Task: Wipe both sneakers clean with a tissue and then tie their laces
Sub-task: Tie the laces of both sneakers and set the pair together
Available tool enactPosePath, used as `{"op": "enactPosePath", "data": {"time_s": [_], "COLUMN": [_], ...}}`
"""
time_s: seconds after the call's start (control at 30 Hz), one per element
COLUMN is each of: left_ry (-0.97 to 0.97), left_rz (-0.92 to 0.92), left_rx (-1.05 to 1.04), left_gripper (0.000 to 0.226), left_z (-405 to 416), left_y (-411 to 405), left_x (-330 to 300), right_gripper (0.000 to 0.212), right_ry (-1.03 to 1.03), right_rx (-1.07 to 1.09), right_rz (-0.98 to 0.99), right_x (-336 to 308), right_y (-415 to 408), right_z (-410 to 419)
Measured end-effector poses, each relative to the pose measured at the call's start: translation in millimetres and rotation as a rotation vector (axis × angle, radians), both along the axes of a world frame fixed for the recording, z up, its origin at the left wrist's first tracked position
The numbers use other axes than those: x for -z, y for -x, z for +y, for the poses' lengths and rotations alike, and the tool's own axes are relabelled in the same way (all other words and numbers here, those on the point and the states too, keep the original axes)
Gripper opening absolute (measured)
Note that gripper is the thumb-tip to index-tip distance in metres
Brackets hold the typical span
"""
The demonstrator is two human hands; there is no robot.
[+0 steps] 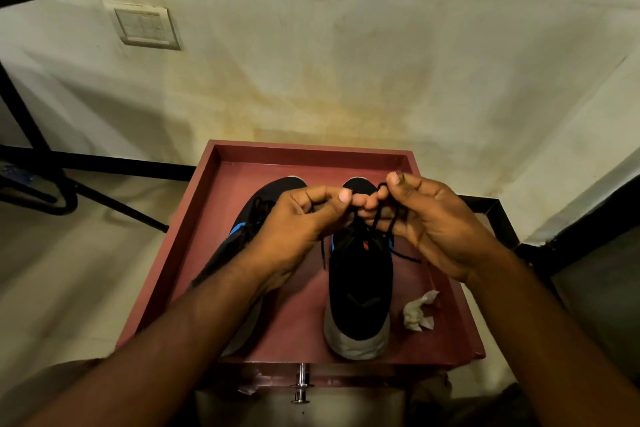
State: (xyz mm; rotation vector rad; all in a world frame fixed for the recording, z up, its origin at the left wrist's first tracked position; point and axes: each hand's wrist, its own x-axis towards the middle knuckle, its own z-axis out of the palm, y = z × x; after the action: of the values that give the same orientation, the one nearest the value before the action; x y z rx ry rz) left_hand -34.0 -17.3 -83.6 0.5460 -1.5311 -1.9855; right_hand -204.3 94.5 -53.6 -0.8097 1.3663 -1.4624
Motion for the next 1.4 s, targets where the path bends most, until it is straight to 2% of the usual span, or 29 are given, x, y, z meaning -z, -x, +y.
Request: {"op": "enactPosePath", "data": {"time_s": [0.17, 0.3, 0.47, 0.6, 0.77, 0.97, 1.03, 1.2, 1.3, 1.4], "left_ry": [0.007, 0.127, 0.171, 0.203, 0.374, 0.259, 0.286, 0.305, 0.316, 0.336], "left_rz": [-0.013, -0.099, -0.146, -0.158, -0.180, -0.160, -0.177, -0.169, -0.187, -0.215], "left_rx": [-0.096, -0.151, -0.219, -0.186, -0.192, -0.159, -0.175, -0.202, -0.231, -0.244], "left_gripper": [0.029, 0.028, 0.026, 0.027, 0.023, 0.021, 0.023, 0.022, 0.022, 0.020], "left_z": [-3.8, -8.4, -4.6, -7.9, -8.0, -2.6, -0.2, 5.9, 3.8, 2.2], "left_y": [7.0, 6.1, 8.3, 7.4, 5.8, 4.3, 5.4, 5.2, 4.1, 3.8], "left_x": [8.8, 10.9, 12.3, 15.1, 14.5, 8.6, 9.4, 7.1, 6.9, 8.5], "right_gripper": [0.019, 0.020, 0.027, 0.012, 0.013, 0.012, 0.011, 0.006, 0.009, 0.010], "right_ry": [0.052, 0.033, 0.008, 0.007, -0.020, -0.033, -0.038, -0.012, 0.008, 0.015], "right_rx": [0.130, 0.239, 0.281, 0.254, 0.232, 0.266, 0.276, 0.284, 0.274, 0.281], "right_rz": [0.046, 0.154, 0.198, 0.165, 0.115, 0.136, 0.219, 0.592, 0.661, 0.606], "right_x": [11.5, 15.1, 18.5, 22.4, 21.5, 21.4, 21.4, 16.2, 16.7, 16.7], "right_y": [-4.7, -5.1, -8.9, -10.4, -11.1, -14.8, -15.9, -22.9, -27.1, -27.3], "right_z": [-7.6, -9.5, -12.3, -12.1, -12.9, -13.8, -12.9, -8.5, -8.5, -9.2]}}
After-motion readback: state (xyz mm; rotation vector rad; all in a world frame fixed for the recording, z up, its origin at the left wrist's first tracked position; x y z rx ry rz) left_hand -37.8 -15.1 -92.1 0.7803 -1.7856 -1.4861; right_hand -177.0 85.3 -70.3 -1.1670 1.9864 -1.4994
